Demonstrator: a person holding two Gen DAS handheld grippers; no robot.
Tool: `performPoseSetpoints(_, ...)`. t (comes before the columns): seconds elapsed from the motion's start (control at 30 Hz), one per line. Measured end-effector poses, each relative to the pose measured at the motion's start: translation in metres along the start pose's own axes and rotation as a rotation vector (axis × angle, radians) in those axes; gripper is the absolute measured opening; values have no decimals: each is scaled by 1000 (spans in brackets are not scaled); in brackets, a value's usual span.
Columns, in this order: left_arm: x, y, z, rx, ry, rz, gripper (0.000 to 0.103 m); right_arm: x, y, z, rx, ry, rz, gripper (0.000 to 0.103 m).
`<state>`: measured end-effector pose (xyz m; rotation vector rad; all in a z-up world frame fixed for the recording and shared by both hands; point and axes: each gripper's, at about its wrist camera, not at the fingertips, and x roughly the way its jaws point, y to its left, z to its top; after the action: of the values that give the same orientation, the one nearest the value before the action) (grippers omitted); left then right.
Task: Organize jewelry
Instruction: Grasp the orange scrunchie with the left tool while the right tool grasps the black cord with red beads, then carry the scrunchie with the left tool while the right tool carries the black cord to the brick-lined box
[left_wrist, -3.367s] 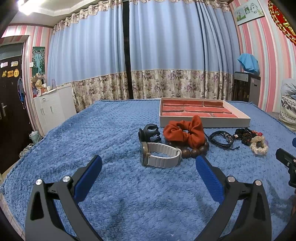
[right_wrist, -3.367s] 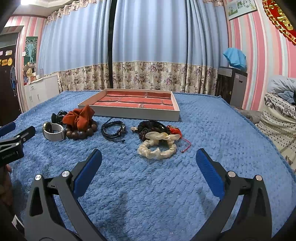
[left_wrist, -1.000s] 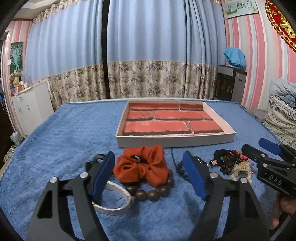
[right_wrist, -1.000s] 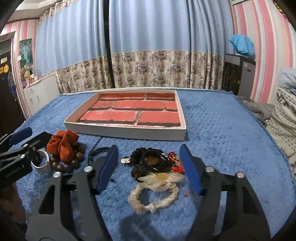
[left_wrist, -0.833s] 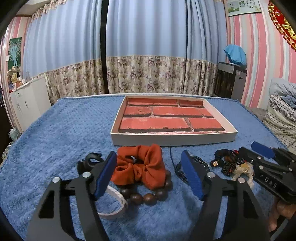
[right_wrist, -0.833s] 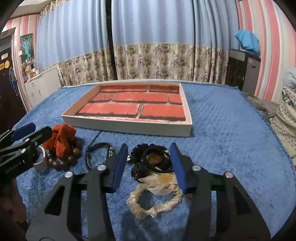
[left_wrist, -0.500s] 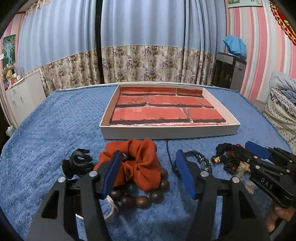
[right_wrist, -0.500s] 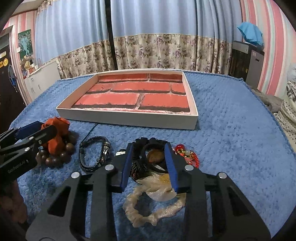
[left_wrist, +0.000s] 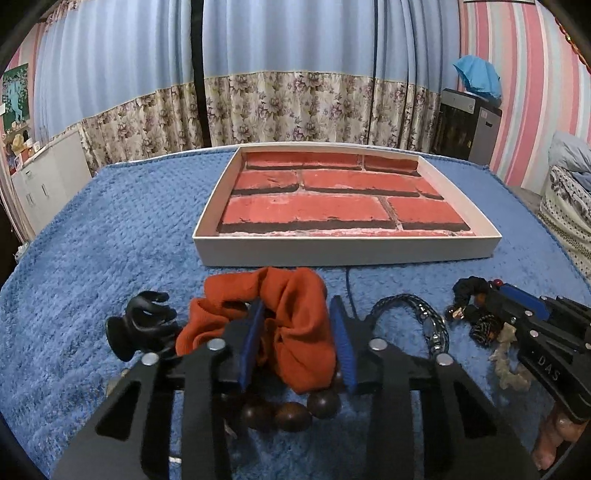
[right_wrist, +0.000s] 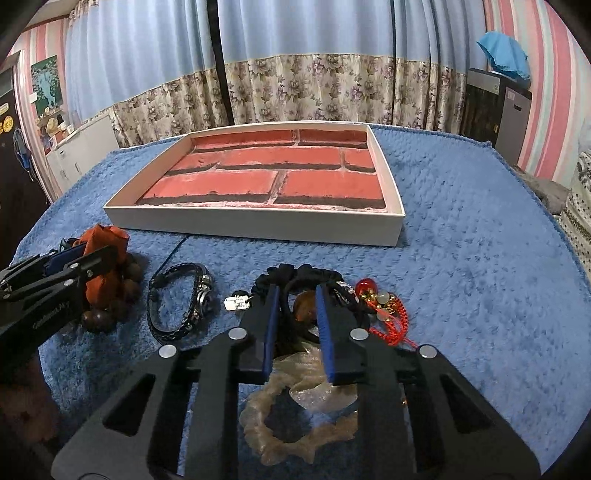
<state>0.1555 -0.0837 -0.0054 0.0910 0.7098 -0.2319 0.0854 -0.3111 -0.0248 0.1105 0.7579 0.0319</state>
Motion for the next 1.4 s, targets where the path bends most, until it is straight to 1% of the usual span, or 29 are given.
performPoseSetpoints(0.03, 1, 1, 0, 0, 4, -7, 29, 1, 0, 0, -1, 2, 2, 17)
performPoseSetpoints(0.1, 3, 0, -2, 1, 10, -15, 27, 2, 0, 1, -2, 3, -2, 16)
performPoseSetpoints(0.13, 4, 1, -3, 1, 13, -20, 24, 2, 1, 1, -1, 3, -4, 15)
performPoseSetpoints(0.17, 5, 0, -3, 0, 16, -25, 22, 2, 0, 1, 1, 2, -5, 10)
performPoseSetpoints(0.27, 5, 2, -3, -2, 13, -33, 18, 2, 0, 1, -3, 0, -8, 5)
performPoseSetpoints(0.47, 3, 3, -2, -16, 4, -40, 12, -4, -3, 0, 1, -19, -15, 4)
performPoseSetpoints(0.77, -19, 3, 5, -15, -57, -38, 9, -26, -5, 3, 2, -84, -42, 4)
performPoseSetpoints(1.1, -59, 4, 16, -9, -140, -36, 8, -71, -3, 17, -11, -213, -49, 4)
performPoseSetpoints(1.2, -76, 4, 22, 8, -181, -37, 8, -88, -4, 23, -18, -254, -56, 4)
performPoseSetpoints(1.33, -93, 9, 32, 4, -210, -62, 9, -107, -4, 30, -28, -300, -64, 4)
performPoseSetpoints(1.4, -99, 11, 36, 6, -224, -62, 8, -116, -5, 34, -37, -321, -67, 4)
